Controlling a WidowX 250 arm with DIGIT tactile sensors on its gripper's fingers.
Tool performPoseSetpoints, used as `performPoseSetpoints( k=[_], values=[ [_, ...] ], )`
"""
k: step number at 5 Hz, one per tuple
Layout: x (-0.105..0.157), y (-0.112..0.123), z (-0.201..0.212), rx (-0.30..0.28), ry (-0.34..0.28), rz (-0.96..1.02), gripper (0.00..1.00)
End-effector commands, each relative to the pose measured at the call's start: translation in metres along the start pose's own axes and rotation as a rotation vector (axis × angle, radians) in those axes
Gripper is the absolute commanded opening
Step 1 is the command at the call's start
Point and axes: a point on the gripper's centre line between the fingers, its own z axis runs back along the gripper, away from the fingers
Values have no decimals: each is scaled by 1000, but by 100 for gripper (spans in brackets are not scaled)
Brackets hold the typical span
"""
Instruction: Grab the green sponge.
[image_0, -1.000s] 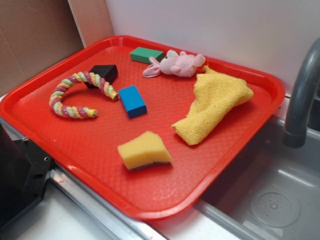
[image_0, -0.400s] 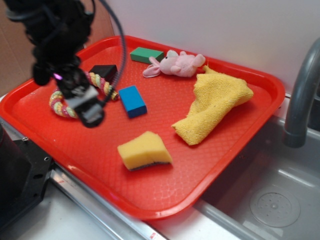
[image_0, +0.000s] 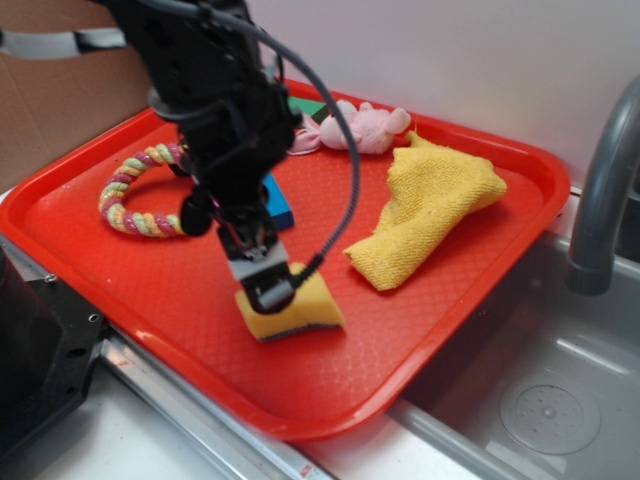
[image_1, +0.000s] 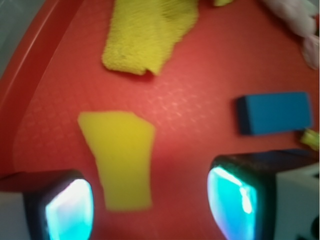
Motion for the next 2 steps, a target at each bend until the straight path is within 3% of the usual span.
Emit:
performPoseSetpoints(
  k=[1,2],
  values=[
    [3,-12,-50,-68,36,-93,100],
    [-3,-10,-49,-60,33,-76,0]
  ],
)
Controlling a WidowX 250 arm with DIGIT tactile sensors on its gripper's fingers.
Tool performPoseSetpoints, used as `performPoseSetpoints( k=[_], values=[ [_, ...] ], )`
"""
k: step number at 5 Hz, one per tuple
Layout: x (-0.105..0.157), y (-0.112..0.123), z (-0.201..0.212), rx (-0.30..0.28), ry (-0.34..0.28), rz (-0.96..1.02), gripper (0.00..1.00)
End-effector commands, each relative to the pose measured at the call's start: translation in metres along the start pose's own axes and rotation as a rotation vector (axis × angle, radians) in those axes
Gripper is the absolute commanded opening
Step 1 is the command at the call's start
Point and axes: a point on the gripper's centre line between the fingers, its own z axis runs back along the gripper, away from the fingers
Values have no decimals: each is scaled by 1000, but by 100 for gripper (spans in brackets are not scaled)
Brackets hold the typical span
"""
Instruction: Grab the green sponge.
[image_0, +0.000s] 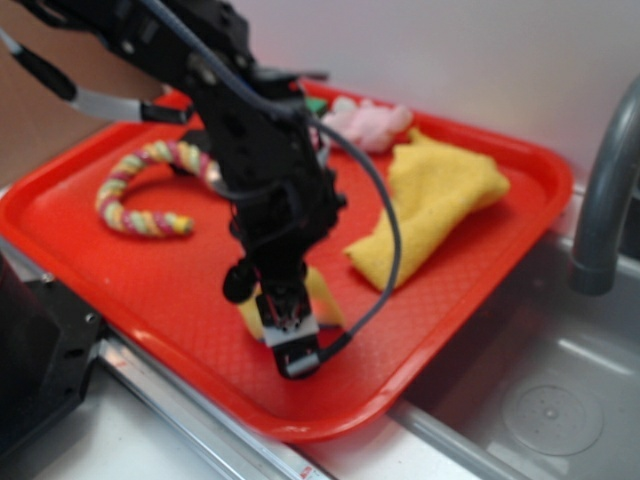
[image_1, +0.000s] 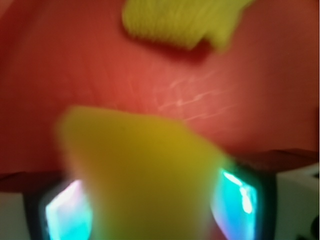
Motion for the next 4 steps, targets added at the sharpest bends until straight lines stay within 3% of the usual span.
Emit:
performPoseSetpoints(
  k=[1,2,4],
  values=[
    [-19,11,26,22,-31,61,0],
    [-37,47,75,23,-101,225,0],
    [-62,99,174,26,-145,552,0]
  ],
)
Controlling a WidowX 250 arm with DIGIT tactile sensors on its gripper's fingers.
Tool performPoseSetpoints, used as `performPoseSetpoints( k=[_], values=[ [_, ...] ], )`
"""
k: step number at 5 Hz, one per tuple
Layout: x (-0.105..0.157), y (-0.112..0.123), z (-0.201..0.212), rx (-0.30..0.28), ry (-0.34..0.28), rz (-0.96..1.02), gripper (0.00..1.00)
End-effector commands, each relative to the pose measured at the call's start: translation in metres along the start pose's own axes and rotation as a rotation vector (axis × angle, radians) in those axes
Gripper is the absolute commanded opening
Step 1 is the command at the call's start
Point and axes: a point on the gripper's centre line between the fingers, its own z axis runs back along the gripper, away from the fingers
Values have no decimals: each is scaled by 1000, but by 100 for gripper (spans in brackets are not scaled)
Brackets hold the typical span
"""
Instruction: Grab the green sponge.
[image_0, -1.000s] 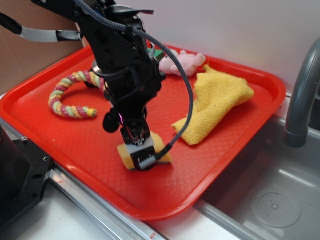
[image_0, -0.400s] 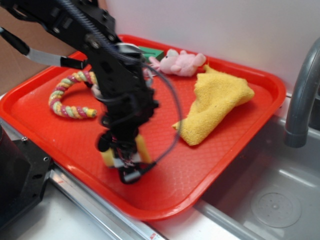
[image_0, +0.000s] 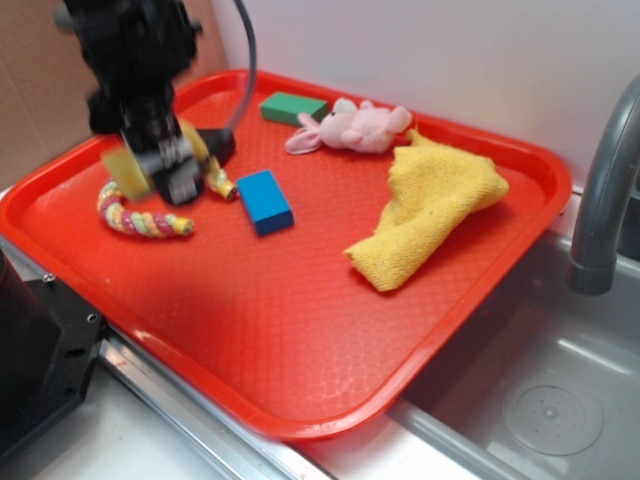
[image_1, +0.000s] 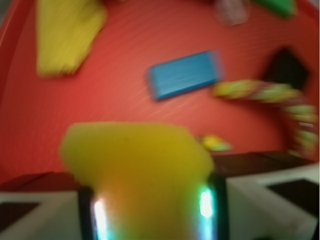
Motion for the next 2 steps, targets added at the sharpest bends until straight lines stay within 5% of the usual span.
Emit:
performPoseSetpoints(
  k=[1,2],
  values=[
    [8,20,105,15,-43,167,0],
    [5,12,112,14,-52,132,0]
  ],
)
